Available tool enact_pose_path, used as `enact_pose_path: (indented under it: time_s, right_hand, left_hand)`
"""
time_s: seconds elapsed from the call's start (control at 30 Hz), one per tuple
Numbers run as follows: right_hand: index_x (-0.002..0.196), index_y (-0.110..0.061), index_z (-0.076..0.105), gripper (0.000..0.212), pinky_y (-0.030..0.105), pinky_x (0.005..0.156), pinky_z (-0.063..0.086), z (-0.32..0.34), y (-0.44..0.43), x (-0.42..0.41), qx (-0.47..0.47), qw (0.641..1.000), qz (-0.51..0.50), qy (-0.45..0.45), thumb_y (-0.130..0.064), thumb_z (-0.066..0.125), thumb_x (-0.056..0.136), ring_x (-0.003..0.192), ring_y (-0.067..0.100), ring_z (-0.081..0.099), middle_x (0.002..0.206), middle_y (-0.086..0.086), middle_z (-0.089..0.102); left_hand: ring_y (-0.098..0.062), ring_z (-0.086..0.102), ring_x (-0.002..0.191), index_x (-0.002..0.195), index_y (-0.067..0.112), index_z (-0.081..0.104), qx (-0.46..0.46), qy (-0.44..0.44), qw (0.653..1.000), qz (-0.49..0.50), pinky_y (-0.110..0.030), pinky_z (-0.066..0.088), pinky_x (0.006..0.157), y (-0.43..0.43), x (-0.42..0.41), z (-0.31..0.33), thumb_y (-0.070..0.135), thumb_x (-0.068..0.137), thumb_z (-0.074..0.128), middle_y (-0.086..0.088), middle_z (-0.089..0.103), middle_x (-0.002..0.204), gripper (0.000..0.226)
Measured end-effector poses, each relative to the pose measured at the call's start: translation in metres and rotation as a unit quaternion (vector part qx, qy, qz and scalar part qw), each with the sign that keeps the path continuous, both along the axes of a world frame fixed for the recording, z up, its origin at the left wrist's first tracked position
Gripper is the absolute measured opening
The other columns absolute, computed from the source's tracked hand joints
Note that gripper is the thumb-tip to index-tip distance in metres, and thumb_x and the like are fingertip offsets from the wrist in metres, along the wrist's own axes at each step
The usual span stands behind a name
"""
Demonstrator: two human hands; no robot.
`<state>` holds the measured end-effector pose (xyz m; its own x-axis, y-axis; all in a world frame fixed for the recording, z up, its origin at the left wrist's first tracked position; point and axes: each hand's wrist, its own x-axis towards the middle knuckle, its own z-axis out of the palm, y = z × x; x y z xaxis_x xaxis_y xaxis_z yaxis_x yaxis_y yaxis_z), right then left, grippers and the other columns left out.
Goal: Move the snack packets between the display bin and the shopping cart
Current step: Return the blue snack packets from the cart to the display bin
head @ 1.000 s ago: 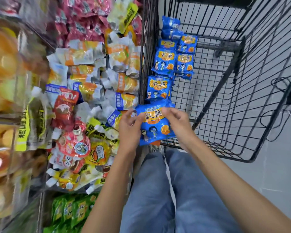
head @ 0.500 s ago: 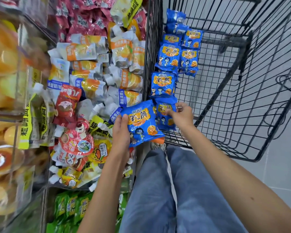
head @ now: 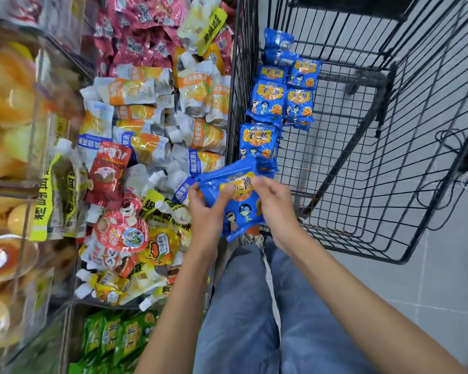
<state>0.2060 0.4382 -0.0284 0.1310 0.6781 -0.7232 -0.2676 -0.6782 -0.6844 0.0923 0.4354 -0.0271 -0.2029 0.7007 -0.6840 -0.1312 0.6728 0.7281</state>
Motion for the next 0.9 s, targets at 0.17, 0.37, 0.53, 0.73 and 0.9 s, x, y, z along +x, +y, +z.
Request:
enact_pose_path:
  time_s: [0.17, 0.37, 0.53, 0.73, 0.9]
  right_hand:
    - [0.109, -0.008, 0.059, 0.028, 0.042, 0.094, 0.045, -0.064, 0.012, 0.009, -0.126, 0.977, -0.085, -0.15, -0.03, 0.054, 0.092, 0.107, 0.029, 0.058, 0.115, 0.015, 0.06]
    - [0.092, -0.018, 0.05, 0.039, 0.04, 0.085, 0.052, -0.12, 0.015, 0.01, -0.212, 0.956, 0.037, -0.201, -0.032, 0.079, 0.071, 0.095, 0.029, 0.064, 0.11, 0.008, 0.064]
    - [0.067, -0.023, 0.043, 0.036, 0.039, 0.073, 0.055, -0.127, 0.013, 0.01, -0.185, 0.965, -0.027, -0.183, -0.017, 0.079, 0.072, 0.087, 0.024, 0.063, 0.096, 0.008, 0.065]
    - [0.075, -0.023, 0.045, 0.033, 0.025, 0.061, 0.053, -0.082, 0.0, 0.025, -0.06, 0.981, -0.05, -0.18, -0.004, 0.072, 0.077, 0.074, 0.017, 0.059, 0.091, 0.008, 0.059]
    - [0.088, -0.021, 0.055, 0.029, 0.025, 0.06, 0.051, -0.016, -0.007, 0.066, 0.072, 0.985, -0.132, -0.089, 0.005, 0.062, 0.079, 0.071, 0.013, 0.059, 0.084, 0.0, 0.062]
  left_hand:
    - [-0.022, 0.072, 0.083, 0.126, 0.017, 0.044, -0.014, -0.005, 0.998, 0.055, -0.035, 0.06, 0.064, -0.004, -0.011, -0.002, 0.03, 0.06, 0.08, -0.005, 0.071, 0.103, 0.077]
    - [-0.022, 0.072, 0.087, 0.122, 0.009, 0.052, -0.008, 0.017, 0.998, 0.06, -0.032, 0.059, 0.065, -0.008, -0.024, -0.002, 0.03, 0.062, 0.079, -0.004, 0.073, 0.101, 0.069]
    - [-0.024, 0.072, 0.087, 0.117, 0.012, 0.056, -0.011, 0.023, 0.998, 0.063, -0.036, 0.06, 0.068, -0.01, -0.027, 0.001, 0.031, 0.059, 0.079, -0.005, 0.073, 0.101, 0.065]
    - [-0.022, 0.072, 0.088, 0.112, 0.017, 0.057, 0.002, 0.039, 0.998, 0.055, -0.033, 0.06, 0.066, -0.01, -0.027, 0.005, 0.032, 0.061, 0.079, -0.003, 0.073, 0.1, 0.058]
    - [-0.022, 0.068, 0.099, 0.125, 0.01, 0.05, 0.027, 0.093, 0.995, 0.004, -0.042, 0.057, 0.082, -0.01, -0.023, 0.007, 0.026, 0.07, 0.08, -0.006, 0.067, 0.113, 0.065]
